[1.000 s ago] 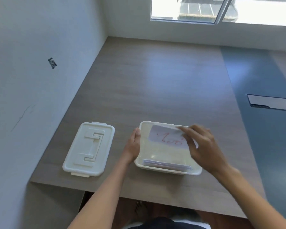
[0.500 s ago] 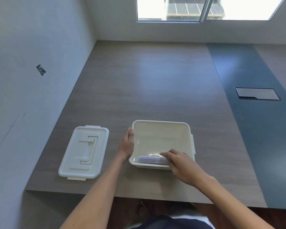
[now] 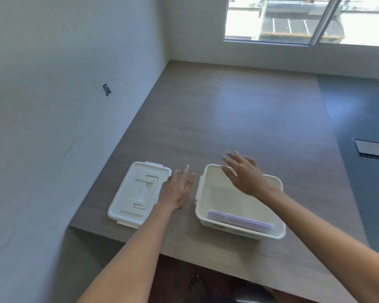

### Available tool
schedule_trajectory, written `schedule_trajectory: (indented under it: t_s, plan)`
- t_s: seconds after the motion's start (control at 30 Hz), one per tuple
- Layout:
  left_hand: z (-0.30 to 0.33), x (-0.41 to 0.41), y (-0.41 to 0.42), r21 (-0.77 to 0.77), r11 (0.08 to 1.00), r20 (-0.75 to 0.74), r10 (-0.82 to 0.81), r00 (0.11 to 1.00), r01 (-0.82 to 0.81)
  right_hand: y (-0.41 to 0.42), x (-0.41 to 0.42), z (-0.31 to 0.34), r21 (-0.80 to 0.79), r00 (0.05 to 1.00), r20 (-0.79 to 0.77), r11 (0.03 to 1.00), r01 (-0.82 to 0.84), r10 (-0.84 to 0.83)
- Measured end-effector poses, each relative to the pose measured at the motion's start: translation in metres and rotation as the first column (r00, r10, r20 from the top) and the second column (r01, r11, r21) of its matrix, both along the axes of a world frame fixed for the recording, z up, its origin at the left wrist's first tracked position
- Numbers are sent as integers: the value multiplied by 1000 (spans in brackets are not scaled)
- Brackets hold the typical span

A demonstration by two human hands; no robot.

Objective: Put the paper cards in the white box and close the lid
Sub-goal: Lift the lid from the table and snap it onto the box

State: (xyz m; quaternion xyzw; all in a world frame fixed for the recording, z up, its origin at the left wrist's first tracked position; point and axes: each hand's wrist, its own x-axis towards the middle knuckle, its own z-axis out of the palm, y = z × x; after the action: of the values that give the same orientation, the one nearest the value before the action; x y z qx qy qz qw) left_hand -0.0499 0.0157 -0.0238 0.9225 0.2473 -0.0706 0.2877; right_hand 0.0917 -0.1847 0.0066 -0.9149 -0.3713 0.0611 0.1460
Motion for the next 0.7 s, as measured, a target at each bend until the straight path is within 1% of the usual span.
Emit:
schedule_trajectory:
  t_s: [0.03,0.1,0.2,0.27,0.4,0.53,0.6,0.7]
  plan:
    - [1,-9,12,74,997,-13,21,1000,-20,13,7,-2,-40,1000,-1,999,-21,21]
    - [-1,-25,34,164,985,-46,60,997,-51,34,17,-4,-102,998,-7,993,-67,67]
    - [-3,-53,63,215,971,-115,136,984,-109,70,26,-3,-181,991,-12,974,-137,137]
    - [-5,-76,81,213,960,-125,209,970,-180,104,26,-5,-242,979,-16,949,-203,205]
    - [-11,-116,106,154,919,-164,387,907,-364,166,17,-15,-304,948,-55,899,-316,314]
    - [-26,-154,118,62,839,-213,540,814,-540,226,2,-37,-363,914,-162,839,-406,372]
    - [-37,-166,115,-47,766,-246,613,751,-641,251,-5,-48,-391,902,-239,814,-429,361]
    - [-53,-170,98,-270,593,-268,711,650,-759,281,-11,-70,-396,891,-382,828,-397,245]
